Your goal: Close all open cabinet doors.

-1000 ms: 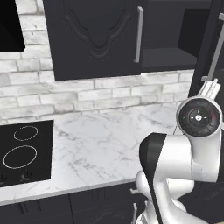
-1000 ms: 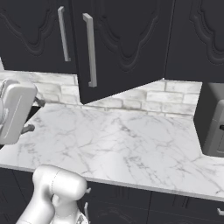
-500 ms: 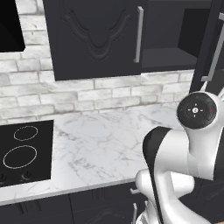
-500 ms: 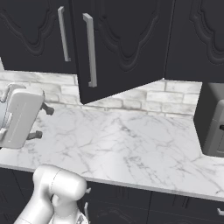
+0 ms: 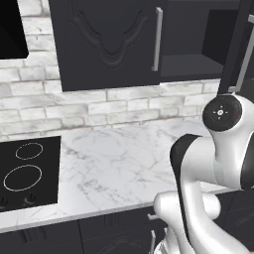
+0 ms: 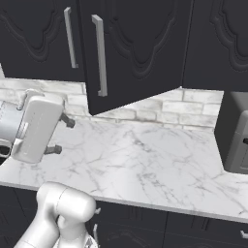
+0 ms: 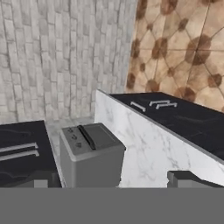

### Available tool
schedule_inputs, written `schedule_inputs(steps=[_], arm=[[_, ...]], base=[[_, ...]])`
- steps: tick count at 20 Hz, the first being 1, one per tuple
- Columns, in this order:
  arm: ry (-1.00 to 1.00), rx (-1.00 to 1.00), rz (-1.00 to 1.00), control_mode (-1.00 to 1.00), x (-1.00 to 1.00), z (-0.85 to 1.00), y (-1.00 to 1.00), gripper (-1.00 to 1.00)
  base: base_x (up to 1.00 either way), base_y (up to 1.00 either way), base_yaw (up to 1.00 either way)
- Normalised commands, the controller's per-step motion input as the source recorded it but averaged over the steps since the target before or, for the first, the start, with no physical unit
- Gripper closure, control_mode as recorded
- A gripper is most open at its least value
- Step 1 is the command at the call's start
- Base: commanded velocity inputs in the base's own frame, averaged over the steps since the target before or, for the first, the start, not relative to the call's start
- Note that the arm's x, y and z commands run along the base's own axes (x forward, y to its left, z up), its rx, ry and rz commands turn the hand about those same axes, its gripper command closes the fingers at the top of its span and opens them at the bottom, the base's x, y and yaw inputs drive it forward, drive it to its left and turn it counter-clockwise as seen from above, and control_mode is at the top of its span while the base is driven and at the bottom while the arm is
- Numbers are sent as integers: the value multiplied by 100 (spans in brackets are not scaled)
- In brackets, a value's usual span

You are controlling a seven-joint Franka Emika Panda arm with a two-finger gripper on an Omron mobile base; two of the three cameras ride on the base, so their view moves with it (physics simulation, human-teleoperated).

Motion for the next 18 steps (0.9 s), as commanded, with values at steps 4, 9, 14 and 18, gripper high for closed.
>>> schedule_inputs(steps=[4,9,14,18], arm=[[0,-7,15,-100,1,5,-38,-100],[0,-3,26,-100,1,4,-38,-100],[0,0,30,-100,7,5,-31,-100],[2,0,27,-100,18,15,-28,-100]], base=[[0,0,0],[0,0,0],[0,0,0],[0,0,0]])
